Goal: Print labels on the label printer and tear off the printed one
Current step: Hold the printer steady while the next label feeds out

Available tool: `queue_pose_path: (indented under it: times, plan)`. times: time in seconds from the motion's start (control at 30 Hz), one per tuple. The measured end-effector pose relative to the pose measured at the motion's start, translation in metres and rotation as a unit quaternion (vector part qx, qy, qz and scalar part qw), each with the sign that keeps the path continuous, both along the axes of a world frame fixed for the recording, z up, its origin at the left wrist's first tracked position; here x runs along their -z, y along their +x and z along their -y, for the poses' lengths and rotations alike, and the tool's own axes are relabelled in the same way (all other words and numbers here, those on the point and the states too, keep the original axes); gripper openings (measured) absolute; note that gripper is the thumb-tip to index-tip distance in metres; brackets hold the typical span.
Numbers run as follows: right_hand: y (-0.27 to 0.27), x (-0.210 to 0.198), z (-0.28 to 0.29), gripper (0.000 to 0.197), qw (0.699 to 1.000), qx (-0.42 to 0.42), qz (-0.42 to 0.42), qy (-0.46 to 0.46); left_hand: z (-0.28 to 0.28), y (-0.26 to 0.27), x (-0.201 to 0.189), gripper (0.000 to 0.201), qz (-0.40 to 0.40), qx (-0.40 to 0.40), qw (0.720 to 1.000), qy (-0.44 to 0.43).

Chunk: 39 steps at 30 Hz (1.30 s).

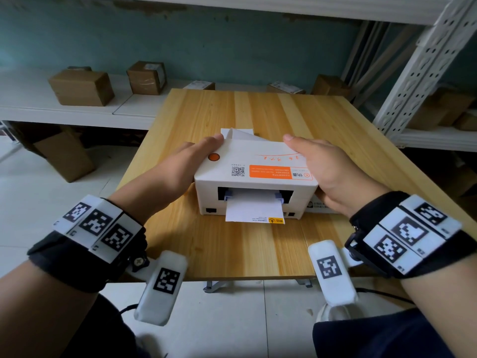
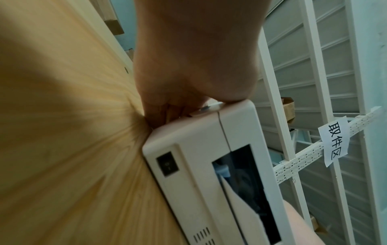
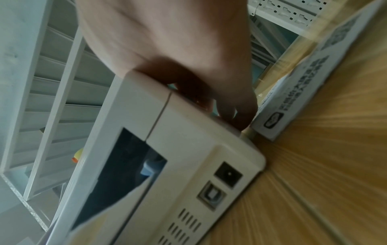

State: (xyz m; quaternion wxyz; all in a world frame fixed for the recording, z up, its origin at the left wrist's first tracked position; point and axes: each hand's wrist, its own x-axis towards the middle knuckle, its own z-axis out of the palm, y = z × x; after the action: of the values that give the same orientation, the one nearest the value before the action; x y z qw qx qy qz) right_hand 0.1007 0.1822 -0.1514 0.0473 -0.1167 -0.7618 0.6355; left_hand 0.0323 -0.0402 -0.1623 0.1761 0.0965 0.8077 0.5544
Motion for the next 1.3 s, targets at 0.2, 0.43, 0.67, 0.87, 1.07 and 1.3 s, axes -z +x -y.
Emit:
queue_pose_path:
  times: [0.2, 0.43, 0.67, 0.87, 1.07, 1.3]
  plan:
    - [0.0015, -0.0016, 0.0021, 0.027, 1.000, 0.014, -0.014, -0.016, -0.0020, 0.0012, -0.0007, 0.045, -0.009, -0.031, 0.999, -0.003]
    - [-0.0004, -0.0007, 0.0036, 0.029, 0.999, 0.018, -0.016, -0.023, -0.0006, 0.0042, -0.0042, 0.048, -0.009, -0.019, 1.000, -0.004]
    - [0.0005, -0.0023, 0.0027, 0.029, 1.000, 0.016, -0.012, -0.018, -0.0041, 0.0061, -0.0075, 0.048, -0.007, -0.020, 1.000, -0.010]
    - [0.0019, -0.0036, 0.0040, 0.029, 1.000, 0.018, -0.010, -0.017, -0.0047, 0.0065, -0.0079, 0.045, -0.004, -0.025, 1.000, -0.007]
    - [0.0022, -0.0041, 0.0060, 0.030, 1.000, 0.019, -0.012, -0.021, -0.0054, 0.0067, -0.0086, 0.048, 0.000, -0.025, 1.000, 0.001]
    - [0.0027, -0.0055, 0.0071, 0.031, 1.000, 0.021, -0.014, -0.018, -0.0046, 0.0059, -0.0076, 0.048, -0.012, -0.019, 1.000, 0.000]
